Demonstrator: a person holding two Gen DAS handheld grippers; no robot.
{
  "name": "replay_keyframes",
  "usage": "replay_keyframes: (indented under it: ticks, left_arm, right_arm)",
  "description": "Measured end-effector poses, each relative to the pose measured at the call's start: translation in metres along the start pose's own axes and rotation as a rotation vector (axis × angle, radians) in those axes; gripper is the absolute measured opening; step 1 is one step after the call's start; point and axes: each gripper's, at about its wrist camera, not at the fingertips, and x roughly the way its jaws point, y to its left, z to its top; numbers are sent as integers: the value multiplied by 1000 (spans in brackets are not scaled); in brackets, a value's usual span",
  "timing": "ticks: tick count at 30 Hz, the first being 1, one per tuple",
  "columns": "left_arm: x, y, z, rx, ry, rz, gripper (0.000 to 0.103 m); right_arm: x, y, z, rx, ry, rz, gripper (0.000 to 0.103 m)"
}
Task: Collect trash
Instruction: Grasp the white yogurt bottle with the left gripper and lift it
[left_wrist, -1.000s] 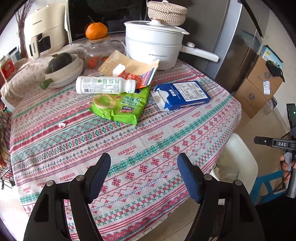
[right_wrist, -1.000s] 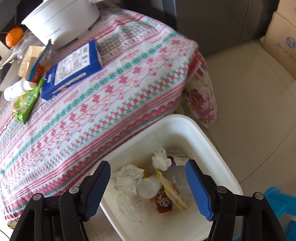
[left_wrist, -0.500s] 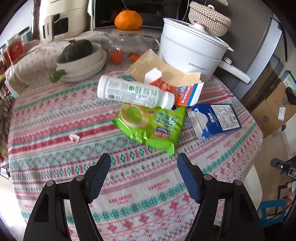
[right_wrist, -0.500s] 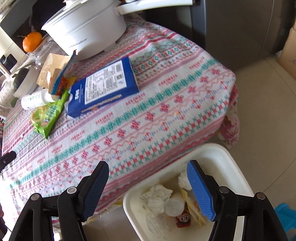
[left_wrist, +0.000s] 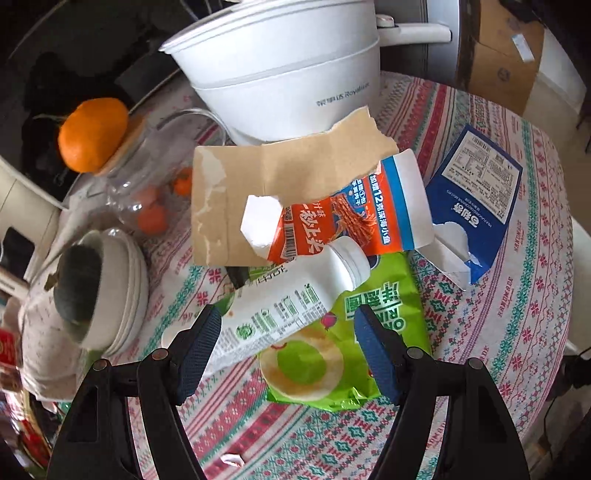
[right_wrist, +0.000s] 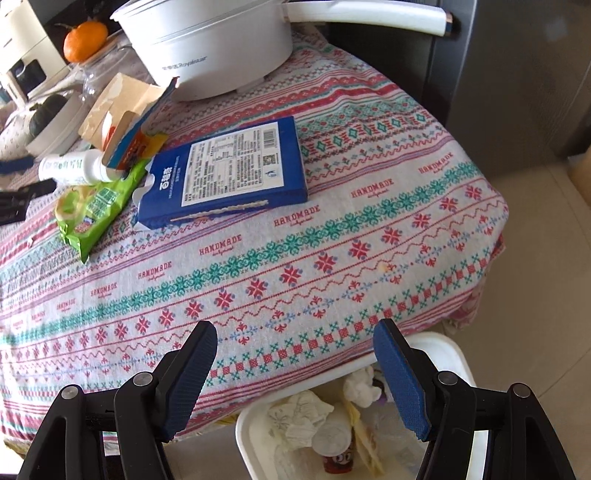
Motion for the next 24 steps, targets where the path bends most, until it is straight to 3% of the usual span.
replay_keyframes:
  ticks: [6,10,12,15,24]
  left_arm:
    - [43,6,14,97,132,-45,78]
    - [57,4,5,112,225,-106,76]
    - [58,-2,-4,142,237,-97,75]
    - [53,3,-12,60,217,-102,64]
    - [19,16,-46,-287,111,-118,54]
  right_arm:
    - [3,-2,4,-9,3,7,75]
    - [2,-2,6,-7,1,16,75]
    - [3,-2,7,-7,0,19,75]
    - [3,-1,8,0,4,30,75]
    - [5,4,7,5,-4,32,75]
